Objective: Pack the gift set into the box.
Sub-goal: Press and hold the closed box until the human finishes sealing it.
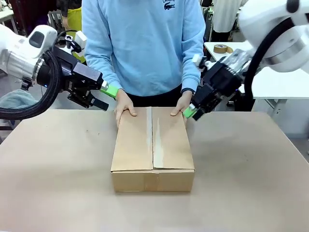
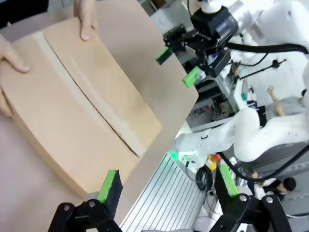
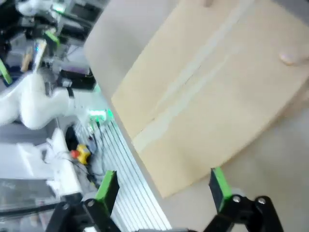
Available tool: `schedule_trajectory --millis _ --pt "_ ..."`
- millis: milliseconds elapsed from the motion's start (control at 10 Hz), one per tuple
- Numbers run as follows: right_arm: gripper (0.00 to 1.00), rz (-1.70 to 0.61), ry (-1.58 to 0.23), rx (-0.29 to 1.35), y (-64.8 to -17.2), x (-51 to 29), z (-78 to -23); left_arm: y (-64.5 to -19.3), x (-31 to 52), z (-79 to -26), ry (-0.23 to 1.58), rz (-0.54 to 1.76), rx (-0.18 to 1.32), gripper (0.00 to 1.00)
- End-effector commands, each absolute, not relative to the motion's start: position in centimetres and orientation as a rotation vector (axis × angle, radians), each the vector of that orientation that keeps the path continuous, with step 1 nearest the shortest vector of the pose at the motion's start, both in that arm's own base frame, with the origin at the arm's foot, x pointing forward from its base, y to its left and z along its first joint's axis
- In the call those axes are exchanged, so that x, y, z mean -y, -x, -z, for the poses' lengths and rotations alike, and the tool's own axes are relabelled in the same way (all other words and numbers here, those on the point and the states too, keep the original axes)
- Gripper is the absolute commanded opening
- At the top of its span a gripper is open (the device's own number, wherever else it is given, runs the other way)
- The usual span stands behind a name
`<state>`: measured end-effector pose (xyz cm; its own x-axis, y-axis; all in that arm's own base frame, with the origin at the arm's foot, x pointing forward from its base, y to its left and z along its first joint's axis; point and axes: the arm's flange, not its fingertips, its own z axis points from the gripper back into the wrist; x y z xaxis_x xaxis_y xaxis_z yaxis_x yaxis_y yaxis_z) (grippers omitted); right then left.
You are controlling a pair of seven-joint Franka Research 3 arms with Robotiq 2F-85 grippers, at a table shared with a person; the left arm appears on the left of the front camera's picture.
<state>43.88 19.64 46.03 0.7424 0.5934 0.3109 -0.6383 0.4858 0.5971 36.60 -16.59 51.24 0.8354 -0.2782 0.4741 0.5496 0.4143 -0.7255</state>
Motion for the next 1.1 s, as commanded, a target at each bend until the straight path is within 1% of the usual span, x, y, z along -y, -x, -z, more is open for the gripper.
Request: schedule_trajectory --millis 0,100,200,300,400,500,600,700,800,900,1000 --pt "1.00 -1.091 -0.771 0.188 -45.2 -21.6 -44.4 -38.1 17.6 -50.0 1.045 0.721 0.287 1.00" --pt "1.00 -1.243 -0.783 0.325 -45.1 -21.6 -43.9 -38.9 17.8 -49.1 1.069 0.959 0.340 1.00" --pt "1.00 -1.351 -0.825 0.413 -44.8 -21.2 -43.4 -39.5 17.4 -48.2 1.175 1.105 0.524 1.00" --pt "1.00 -1.437 -0.887 0.497 -44.5 -20.8 -42.9 -39.9 16.8 -47.1 1.210 1.200 0.709 1.00" --pt "1.00 -1.496 -0.934 0.562 -44.4 -20.5 -42.2 -40.4 16.7 -45.7 1.205 1.302 0.882 1.00" --pt "1.00 -1.519 -0.947 0.608 -44.2 -20.6 -41.4 -40.6 17.2 -44.2 1.136 1.359 1.096 1.00" --pt "1.00 -1.541 -0.938 0.636 -44.2 -21.0 -40.4 -40.6 17.9 -42.5 1.086 1.412 1.173 1.00" --pt "1.00 -1.549 -0.952 0.640 -44.4 -21.4 -39.4 -40.7 18.5 -40.9 0.978 1.456 1.233 1.00" --pt "1.00 -1.515 -0.953 0.677 -44.6 -21.6 -38.5 -40.9 19.0 -39.2 0.922 1.491 1.267 1.00" --pt "1.00 -1.450 -0.911 0.720 -44.8 -21.7 -37.6 -41.3 19.1 -38.0 0.885 1.496 1.212 1.00" --pt "1.00 -1.397 -0.907 0.772 -45.3 -22.0 -36.3 -41.4 19.0 -37.0 0.885 1.504 1.152 1.00"
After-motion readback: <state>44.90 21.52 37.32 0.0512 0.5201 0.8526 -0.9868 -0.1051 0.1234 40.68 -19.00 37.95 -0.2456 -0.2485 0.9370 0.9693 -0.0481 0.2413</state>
